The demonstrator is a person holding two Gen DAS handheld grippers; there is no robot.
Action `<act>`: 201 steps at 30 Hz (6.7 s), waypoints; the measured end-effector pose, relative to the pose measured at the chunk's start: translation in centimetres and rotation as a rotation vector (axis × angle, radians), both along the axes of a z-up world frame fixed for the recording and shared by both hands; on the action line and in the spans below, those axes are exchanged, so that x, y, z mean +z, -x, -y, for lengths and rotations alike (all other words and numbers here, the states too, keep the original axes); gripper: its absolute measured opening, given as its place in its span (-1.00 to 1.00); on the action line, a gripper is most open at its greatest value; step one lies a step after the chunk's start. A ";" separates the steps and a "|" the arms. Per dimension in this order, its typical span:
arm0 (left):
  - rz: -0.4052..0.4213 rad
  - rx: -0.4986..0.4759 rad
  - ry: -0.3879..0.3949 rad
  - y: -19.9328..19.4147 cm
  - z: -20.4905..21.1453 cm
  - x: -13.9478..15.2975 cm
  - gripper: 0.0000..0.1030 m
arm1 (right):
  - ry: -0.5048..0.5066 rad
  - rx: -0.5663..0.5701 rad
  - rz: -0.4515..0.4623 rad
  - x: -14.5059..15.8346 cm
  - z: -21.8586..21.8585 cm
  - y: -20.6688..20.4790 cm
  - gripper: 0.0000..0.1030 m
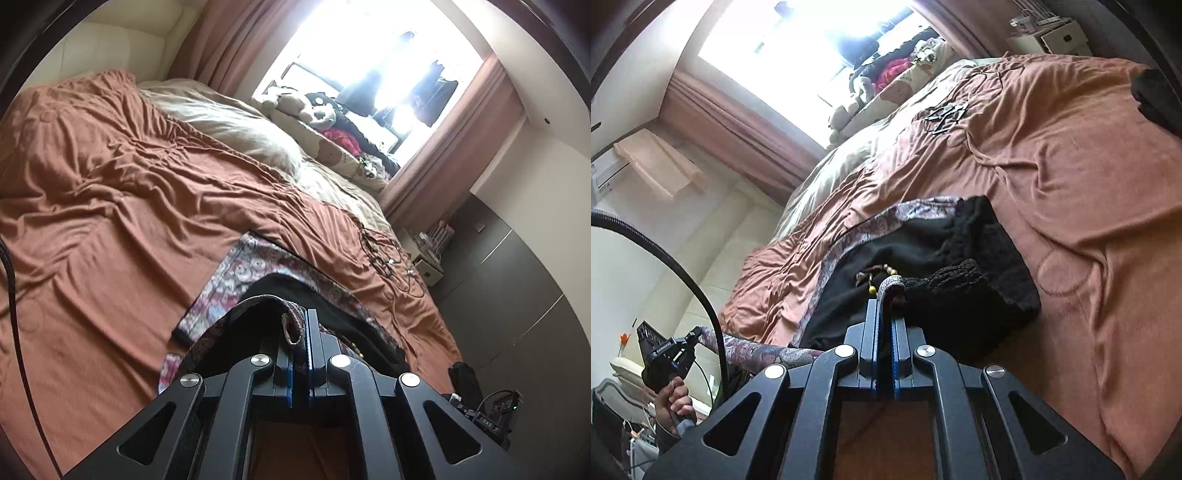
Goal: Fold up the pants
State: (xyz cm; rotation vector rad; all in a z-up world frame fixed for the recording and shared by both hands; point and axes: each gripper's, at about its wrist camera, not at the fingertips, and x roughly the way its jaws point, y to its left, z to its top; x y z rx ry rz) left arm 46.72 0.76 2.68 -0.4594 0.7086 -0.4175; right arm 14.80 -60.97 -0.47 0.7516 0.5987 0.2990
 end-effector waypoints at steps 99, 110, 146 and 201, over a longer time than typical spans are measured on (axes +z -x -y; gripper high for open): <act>0.037 -0.263 -0.671 -34.1 13.7 -12.5 -0.84 | 0.503 -0.031 -0.110 1.9 -2.5 -18.6 -0.88; -0.098 -0.259 -0.672 -37.3 15.0 -16.9 -0.73 | 0.503 -0.055 -0.188 -0.6 -2.7 -21.5 -0.77; -0.209 -0.110 -0.433 -17.3 1.8 -8.8 0.06 | 0.225 -0.022 -0.207 1.6 -0.8 -8.8 0.21; -0.506 0.164 0.081 -11.0 -3.8 -20.4 -0.33 | -0.191 -0.207 -0.251 -7.7 -0.6 -8.8 0.10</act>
